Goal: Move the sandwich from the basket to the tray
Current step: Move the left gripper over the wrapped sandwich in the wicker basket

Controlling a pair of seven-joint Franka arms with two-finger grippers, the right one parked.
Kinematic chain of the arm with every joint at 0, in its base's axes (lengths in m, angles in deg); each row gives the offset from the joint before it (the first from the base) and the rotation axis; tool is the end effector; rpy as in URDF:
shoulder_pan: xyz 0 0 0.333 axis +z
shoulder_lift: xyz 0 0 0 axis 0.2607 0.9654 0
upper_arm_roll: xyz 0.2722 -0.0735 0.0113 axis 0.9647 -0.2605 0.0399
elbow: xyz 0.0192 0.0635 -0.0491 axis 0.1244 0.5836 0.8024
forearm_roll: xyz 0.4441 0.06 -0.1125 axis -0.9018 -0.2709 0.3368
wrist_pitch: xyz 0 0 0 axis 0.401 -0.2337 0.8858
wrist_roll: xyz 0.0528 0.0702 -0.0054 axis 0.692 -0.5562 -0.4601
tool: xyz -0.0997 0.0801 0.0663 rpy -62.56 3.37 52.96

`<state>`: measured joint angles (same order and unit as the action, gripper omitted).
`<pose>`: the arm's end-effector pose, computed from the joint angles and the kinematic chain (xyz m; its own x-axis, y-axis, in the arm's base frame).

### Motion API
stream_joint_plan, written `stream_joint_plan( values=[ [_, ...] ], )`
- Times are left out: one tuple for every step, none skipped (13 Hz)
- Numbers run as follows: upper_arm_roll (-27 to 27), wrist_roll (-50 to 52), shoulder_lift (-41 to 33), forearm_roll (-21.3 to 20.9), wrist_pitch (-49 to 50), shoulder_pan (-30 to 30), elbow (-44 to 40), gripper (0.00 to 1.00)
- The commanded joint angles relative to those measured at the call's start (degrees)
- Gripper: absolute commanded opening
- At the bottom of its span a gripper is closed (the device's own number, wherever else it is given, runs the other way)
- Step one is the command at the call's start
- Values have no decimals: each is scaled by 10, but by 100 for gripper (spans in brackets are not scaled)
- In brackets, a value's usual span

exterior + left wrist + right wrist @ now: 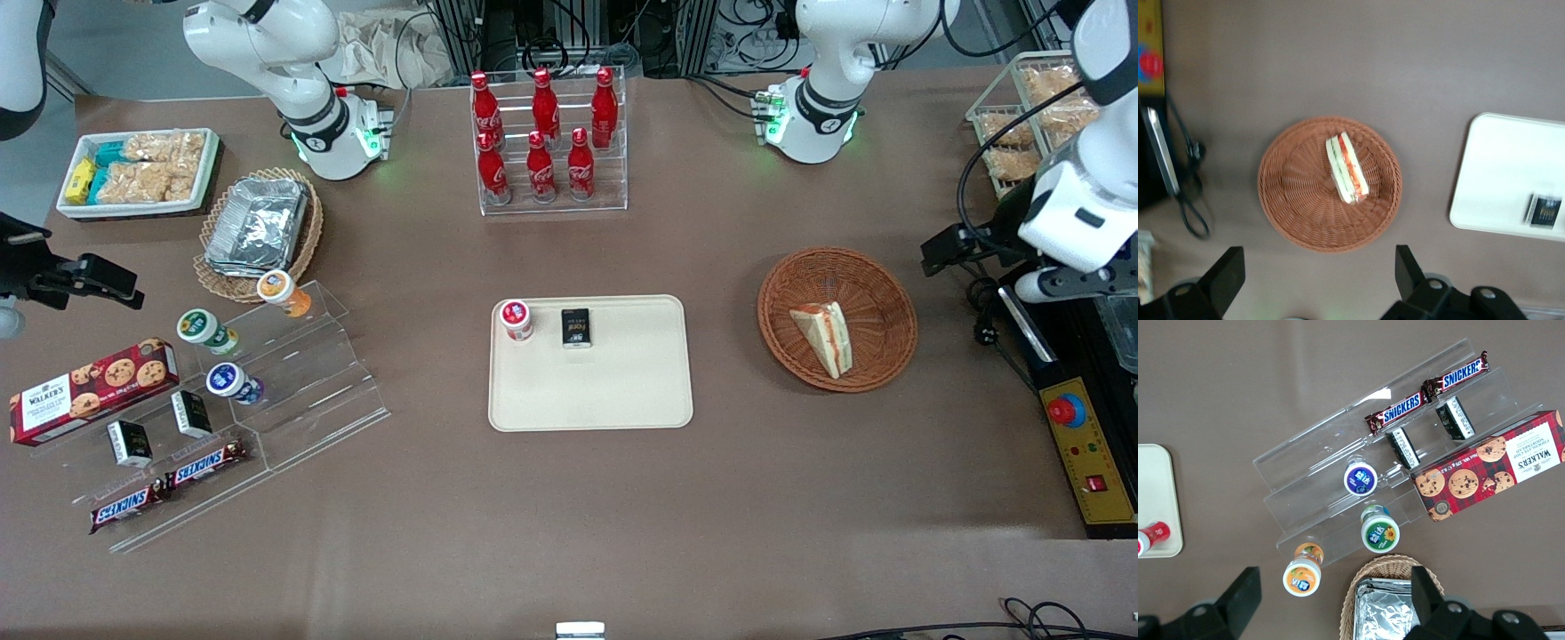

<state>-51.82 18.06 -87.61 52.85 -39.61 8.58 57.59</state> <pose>0.6156 -0.0567 0.4990 0.9685 0.2306 -0.0942 0.2313 -0.9729 -0.0040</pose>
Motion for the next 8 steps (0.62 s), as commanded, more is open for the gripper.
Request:
stream_joint_plan(
  values=[
    [-7,92,7,-10,-4,-12,41,100],
    [-8,106,1,-21,-38,-18,82,100],
    [-8,149,-7,-24,-73,-25,123,100],
    [-7,187,-12,-25,-112,-27,165,100],
    [-8,203,-15,-25,-156,-28,206,100],
    [-8,213,-19,-32,-198,-29,244,100],
    [-8,231,-21,-41,-229,-29,276,100],
    [-15,246,-20,-46,-258,-29,301,100]
  ],
)
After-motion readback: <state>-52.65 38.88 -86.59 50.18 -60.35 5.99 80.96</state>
